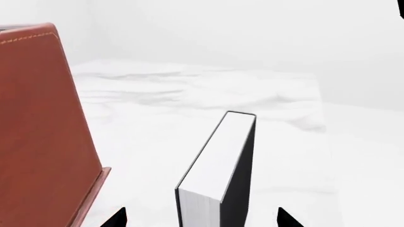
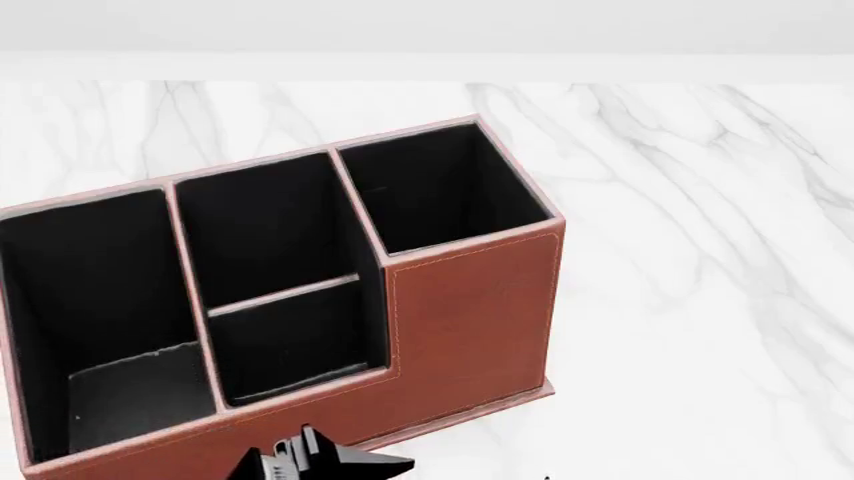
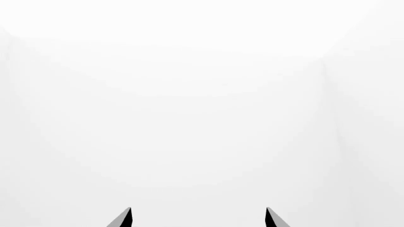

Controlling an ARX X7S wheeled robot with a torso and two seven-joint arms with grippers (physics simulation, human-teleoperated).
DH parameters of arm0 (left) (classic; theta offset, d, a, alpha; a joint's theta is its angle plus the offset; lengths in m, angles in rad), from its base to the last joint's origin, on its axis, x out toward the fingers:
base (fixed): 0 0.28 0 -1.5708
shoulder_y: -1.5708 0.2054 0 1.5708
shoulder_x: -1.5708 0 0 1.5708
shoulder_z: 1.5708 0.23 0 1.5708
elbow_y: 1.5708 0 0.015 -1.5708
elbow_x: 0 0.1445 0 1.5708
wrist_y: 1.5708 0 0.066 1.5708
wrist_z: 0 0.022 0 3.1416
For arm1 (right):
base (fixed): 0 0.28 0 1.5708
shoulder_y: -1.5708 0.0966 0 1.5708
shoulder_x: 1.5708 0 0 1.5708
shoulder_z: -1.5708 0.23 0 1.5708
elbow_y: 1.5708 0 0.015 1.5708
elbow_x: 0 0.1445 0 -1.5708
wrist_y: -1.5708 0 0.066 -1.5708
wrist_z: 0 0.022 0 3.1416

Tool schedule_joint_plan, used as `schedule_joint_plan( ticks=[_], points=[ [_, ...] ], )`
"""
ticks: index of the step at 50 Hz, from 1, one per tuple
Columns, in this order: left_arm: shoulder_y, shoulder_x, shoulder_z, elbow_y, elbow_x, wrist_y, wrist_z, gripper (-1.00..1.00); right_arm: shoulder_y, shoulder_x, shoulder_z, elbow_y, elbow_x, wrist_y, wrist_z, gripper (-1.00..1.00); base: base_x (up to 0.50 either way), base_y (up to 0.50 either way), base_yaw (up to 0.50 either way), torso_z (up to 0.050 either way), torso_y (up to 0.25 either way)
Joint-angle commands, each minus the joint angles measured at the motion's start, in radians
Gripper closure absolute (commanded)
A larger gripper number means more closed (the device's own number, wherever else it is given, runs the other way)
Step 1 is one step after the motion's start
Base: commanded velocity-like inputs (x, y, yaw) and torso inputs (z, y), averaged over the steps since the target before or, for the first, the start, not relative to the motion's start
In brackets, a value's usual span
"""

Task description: Pick up the book and place it in the back compartment of the caddy.

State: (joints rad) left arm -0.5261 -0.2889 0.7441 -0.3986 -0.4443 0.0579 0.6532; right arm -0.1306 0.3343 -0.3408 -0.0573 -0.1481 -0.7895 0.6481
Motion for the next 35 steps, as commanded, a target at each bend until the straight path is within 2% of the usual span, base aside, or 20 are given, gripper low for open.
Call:
schedule_joint_plan(
  ticks=[1, 35],
  points=[
    [-0.02, 0.025, 0.008, -0.037, 0.006, -0.002, 0.001, -1.0, -0.002, 0.004, -0.002, -0.004, -0.001, -0.001, 0.005, -1.0, 0.0, 0.0, 0.0, 0.0, 0.0],
    [-0.083, 0.138, 0.033, -0.289, 0.039, 0.078, 0.034, -1.0, 0.006, 0.012, -0.014, 0.005, 0.008, 0.001, 0.012, -1.0, 0.0, 0.0, 0.0, 0.0, 0.0]
  ],
)
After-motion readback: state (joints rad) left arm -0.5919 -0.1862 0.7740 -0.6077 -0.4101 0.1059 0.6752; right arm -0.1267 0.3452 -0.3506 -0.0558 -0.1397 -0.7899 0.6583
